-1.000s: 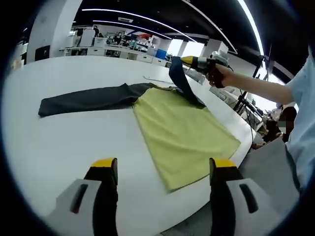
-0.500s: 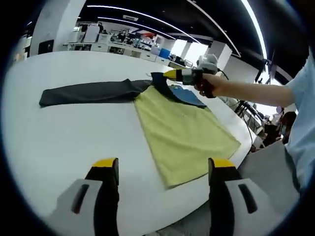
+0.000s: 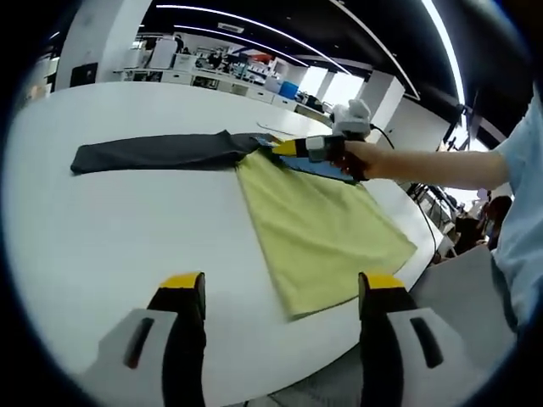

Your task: Fold the garment on the visible template until the final outline fits inside the template.

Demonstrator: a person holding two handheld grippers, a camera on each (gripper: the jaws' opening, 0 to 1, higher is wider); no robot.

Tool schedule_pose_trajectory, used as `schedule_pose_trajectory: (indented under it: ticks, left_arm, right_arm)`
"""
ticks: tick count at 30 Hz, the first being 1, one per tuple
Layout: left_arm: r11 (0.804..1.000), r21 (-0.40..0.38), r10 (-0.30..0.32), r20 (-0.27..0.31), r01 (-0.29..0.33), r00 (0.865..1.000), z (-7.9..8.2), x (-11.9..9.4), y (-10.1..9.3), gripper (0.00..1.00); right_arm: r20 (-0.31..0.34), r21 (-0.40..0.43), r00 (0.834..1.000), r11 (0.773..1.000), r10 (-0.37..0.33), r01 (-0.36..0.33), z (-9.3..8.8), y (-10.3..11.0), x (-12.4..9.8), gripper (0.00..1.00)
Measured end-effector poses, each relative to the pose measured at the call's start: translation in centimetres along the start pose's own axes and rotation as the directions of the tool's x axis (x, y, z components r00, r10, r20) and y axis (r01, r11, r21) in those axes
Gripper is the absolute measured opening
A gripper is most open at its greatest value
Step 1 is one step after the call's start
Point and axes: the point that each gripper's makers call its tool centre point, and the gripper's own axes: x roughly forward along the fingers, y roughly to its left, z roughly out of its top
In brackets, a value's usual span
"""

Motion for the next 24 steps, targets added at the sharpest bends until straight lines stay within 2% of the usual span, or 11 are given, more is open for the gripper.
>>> schedule_pose_trajectory:
  ticks: [3,8,10,16,20,24]
  left_arm:
    - [1.0,-0.006,-0.002,-0.002,0.002,1.0,0.0,0.1,0.0,0.71]
    - [1.0,-0.006,-0.005,-0.011,0.005,1.0,-0.1,0.4,-0.1,0.71]
    - [1.0,-0.004,-0.005,-0.012,0.005,1.0,0.0,0.5,-0.1,0.71]
    - [1.0,0.001,-0.011,-0.009,0.011,1.0,0.2,0.7,-0.4,0.71]
    - [1.0,0.007,-0.013,-0.016,0.013,1.0,0.3,0.8,-0.4,0.71]
    - [1.0,0.01,-0.014,-0.018,0.014,1.0,0.4,0.8,-0.4,0.71]
  right_arm:
    - [-0.006,0.005,1.0,1.0,-0.002,0.002,-0.2,-0.5,0.4,0.0]
    - [-0.008,0.004,1.0,1.0,0.017,-0.017,-0.4,-0.1,0.4,0.0]
    - [0.008,-0.026,1.0,1.0,0.017,-0.017,-0.3,0.0,0.3,0.01]
    - [0.077,-0.052,0.997,0.998,0.032,-0.028,0.4,0.2,-0.6,0.26]
    - [0.109,-0.04,0.993,0.998,0.055,-0.051,0.7,-0.2,-1.1,0.48]
    - [0.106,-0.053,0.994,0.998,0.037,-0.032,0.7,-1.1,-1.6,0.53]
